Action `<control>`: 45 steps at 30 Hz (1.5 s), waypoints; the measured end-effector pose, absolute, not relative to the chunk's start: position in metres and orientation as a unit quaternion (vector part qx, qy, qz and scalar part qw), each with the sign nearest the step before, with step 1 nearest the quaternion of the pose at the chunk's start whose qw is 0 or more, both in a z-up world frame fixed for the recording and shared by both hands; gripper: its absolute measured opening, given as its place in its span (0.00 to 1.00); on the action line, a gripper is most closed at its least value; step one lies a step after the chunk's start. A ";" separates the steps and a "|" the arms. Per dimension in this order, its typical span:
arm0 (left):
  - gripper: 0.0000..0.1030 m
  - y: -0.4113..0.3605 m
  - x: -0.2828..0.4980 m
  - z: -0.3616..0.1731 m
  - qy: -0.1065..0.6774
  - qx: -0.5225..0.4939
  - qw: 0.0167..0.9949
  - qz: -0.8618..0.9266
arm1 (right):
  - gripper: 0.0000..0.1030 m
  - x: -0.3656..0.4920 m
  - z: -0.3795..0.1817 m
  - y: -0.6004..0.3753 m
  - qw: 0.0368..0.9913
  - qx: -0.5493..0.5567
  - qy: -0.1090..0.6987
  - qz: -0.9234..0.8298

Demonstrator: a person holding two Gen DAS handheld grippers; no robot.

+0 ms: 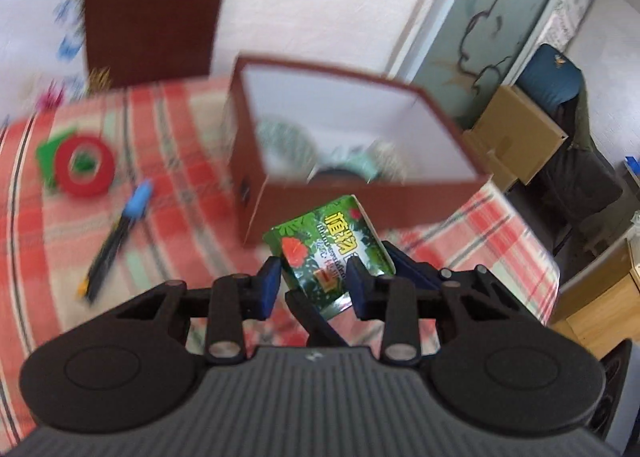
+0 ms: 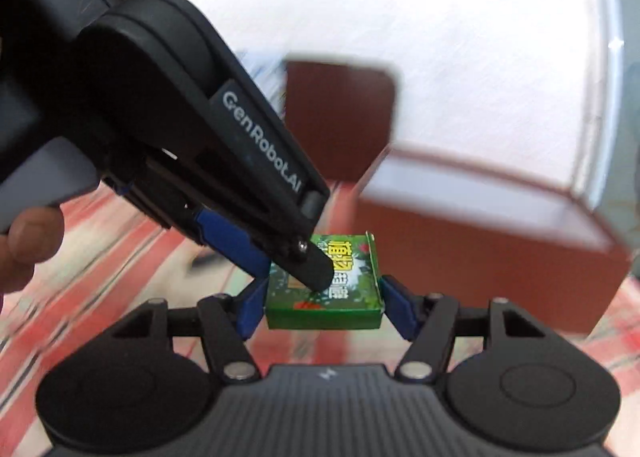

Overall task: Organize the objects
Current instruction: 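Carry the green box into the brown box and release, then move the right gripper back to the blue-capped marker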

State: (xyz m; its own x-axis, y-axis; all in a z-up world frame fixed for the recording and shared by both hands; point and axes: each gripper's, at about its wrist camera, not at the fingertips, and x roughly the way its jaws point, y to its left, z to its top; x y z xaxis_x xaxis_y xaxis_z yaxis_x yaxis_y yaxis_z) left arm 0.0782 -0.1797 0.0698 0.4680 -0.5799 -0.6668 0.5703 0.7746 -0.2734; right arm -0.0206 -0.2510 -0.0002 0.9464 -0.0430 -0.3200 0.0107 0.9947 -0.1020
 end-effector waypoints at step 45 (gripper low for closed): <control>0.51 -0.145 0.049 0.067 0.310 0.087 0.934 -0.156 | 0.61 -0.047 0.025 -0.285 0.978 0.091 0.182 -0.042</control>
